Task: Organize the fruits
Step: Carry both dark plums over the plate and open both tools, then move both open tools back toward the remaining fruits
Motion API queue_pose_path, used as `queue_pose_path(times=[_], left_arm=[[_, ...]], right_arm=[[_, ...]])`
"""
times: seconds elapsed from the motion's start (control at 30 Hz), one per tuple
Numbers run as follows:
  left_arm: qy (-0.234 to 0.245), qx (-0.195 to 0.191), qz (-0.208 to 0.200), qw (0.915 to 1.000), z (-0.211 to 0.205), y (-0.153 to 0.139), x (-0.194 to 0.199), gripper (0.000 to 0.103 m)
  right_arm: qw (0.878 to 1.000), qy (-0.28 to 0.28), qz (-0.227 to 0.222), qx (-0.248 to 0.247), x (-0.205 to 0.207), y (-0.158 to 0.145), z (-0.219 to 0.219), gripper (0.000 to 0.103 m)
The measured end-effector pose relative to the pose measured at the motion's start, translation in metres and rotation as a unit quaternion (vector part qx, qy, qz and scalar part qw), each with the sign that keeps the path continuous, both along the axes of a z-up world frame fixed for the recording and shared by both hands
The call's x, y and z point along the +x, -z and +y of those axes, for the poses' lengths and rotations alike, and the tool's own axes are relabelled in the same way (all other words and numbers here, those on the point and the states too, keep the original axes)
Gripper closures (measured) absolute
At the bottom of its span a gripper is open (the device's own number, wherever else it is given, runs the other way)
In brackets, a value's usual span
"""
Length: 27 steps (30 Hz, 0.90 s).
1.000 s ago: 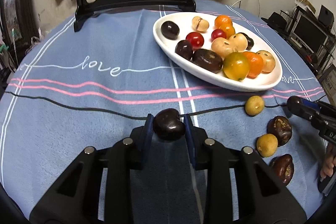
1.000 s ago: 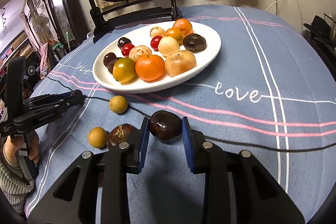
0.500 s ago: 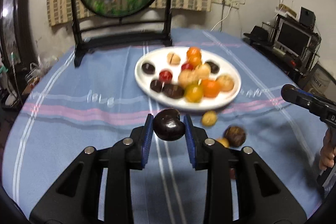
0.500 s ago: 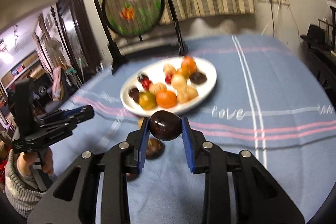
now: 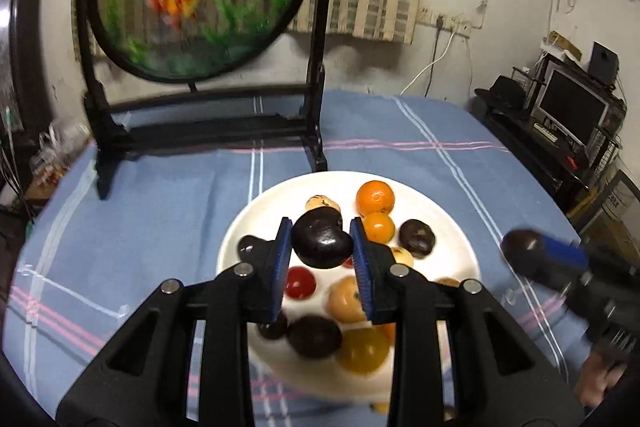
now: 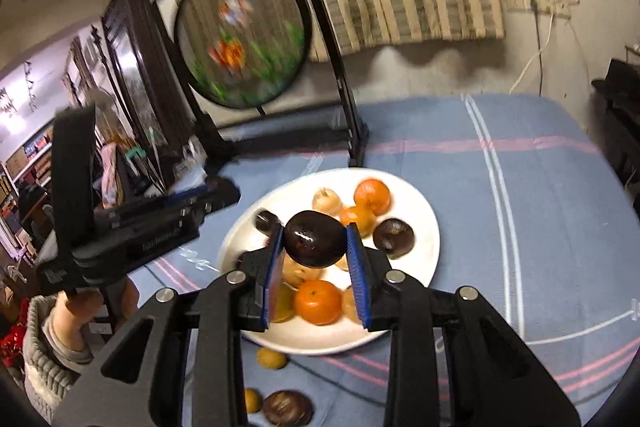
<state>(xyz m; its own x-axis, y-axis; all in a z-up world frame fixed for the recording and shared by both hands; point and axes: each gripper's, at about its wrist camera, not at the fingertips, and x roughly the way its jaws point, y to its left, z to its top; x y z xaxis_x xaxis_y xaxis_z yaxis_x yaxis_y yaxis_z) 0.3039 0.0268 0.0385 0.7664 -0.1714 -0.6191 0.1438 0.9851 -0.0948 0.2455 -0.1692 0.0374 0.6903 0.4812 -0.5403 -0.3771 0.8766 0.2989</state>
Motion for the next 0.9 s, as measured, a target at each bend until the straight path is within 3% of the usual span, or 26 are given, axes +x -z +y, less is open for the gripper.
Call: queue_pose_path(times=[0.27,0.3,0.33,0.37,0.53,0.57,0.6,0.63,0.77,0.83,0.9], left_arm=[[0.004,-0.01,0.053,0.9985,0.0,0.048,0.046,0.072],[0.005,-0.011,0.057,0.9983,0.001,0.052,0.048,0.065],[0.005,-0.012,0.062,0.998,0.001,0.057,0.049,0.046],[0.002,-0.014,0.06,0.9981,0.002,0.058,0.05,0.04],[-0.006,-0.029,0.049,0.9983,0.011,0.051,0.048,0.035],[-0.008,-0.032,0.048,0.9983,0.012,0.049,0.048,0.035],[-0.01,-0.034,0.047,0.9983,0.014,0.047,0.047,0.035],[-0.011,-0.035,0.046,0.9983,0.015,0.044,0.047,0.035],[-0.015,-0.04,0.039,0.9983,0.019,0.035,0.04,0.035],[-0.016,-0.037,0.036,0.9985,0.02,0.03,0.035,0.035],[-0.016,-0.03,0.031,0.9989,0.019,0.024,0.028,0.035]], right_arm=[[0.997,0.022,0.06,-0.037,0.046,0.05,-0.001,0.071],[0.997,0.021,0.065,-0.042,0.048,0.053,0.0,0.071],[0.996,0.022,0.069,-0.046,0.05,0.056,0.001,0.071],[0.996,0.022,0.075,-0.051,0.052,0.059,0.002,0.071],[0.996,0.028,0.071,-0.049,0.052,0.058,-0.002,0.069],[0.996,0.026,0.069,-0.046,0.053,0.057,-0.003,0.06],[0.997,0.021,0.069,-0.039,0.052,0.055,-0.003,0.029],[0.997,0.022,0.066,-0.033,0.05,0.052,-0.004,0.021],[0.998,0.047,0.028,-0.032,0.04,0.038,-0.007,0.017],[0.998,0.068,-0.002,-0.007,0.029,0.021,-0.016,0.017],[0.998,0.038,-0.035,0.029,0.01,-0.007,-0.018,0.016]])
